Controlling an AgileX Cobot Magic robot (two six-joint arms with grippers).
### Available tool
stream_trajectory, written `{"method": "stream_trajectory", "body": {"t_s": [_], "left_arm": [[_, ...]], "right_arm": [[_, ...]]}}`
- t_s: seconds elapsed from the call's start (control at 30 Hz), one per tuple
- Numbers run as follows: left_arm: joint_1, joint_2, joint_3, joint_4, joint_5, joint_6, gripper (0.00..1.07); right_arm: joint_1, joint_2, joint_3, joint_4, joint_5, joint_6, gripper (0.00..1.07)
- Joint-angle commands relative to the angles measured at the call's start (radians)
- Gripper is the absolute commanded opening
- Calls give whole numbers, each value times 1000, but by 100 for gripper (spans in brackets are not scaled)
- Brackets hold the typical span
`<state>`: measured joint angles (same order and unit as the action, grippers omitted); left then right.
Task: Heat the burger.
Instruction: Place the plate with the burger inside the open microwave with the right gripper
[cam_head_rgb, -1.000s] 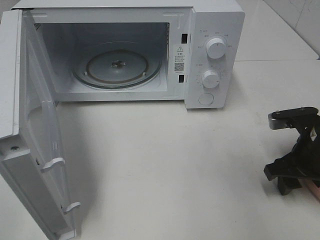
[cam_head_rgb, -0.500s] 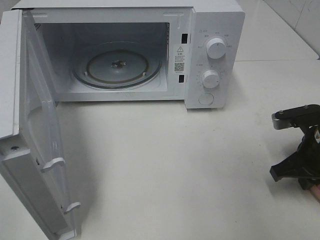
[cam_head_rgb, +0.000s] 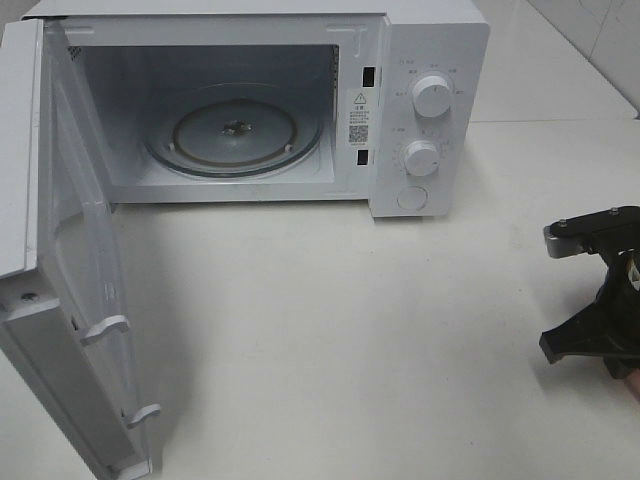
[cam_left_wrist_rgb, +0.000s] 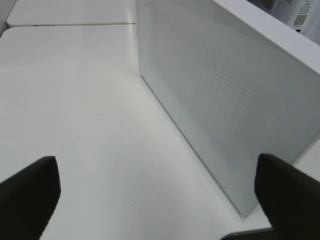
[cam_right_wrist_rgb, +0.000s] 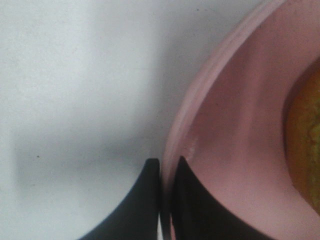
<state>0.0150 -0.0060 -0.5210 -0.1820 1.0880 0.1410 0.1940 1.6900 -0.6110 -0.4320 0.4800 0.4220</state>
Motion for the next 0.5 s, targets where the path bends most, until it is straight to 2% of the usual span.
{"method": "stream_trajectory", "body": {"t_s": [0.03, 0.33, 0.5], "left_arm": [[-5, -17, 2, -3, -14, -1, 98], [-5, -17, 2, -3, -14, -1, 98], [-5, -17, 2, -3, -14, -1, 98]], "right_arm": [[32, -26, 9, -77, 68, 99, 0], [93, -26, 9, -184, 143, 211, 0], [127, -26, 9, -192, 157, 213, 0]]}}
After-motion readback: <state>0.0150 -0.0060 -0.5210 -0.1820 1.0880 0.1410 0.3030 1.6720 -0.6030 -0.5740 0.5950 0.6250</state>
